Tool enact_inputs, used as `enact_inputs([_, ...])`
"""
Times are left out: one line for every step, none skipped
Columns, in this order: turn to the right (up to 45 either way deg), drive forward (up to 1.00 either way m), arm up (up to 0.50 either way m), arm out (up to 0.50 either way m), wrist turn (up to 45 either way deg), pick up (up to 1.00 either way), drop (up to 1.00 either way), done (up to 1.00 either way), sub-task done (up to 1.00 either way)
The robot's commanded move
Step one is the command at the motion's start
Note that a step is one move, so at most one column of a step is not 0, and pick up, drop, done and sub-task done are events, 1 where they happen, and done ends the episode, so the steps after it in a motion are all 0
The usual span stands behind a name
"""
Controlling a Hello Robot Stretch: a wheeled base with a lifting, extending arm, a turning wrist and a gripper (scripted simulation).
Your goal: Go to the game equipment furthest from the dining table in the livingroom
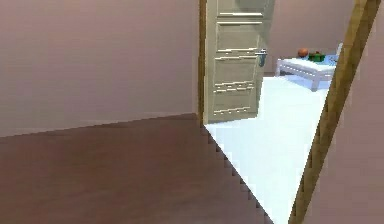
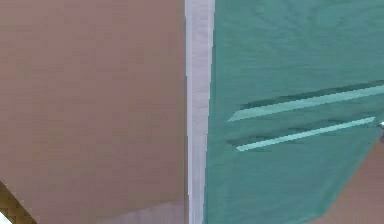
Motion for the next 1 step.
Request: enact_inputs([0.0,1.00,0.00,0.00,0.0,0.00,0.00,0.00,0.00])
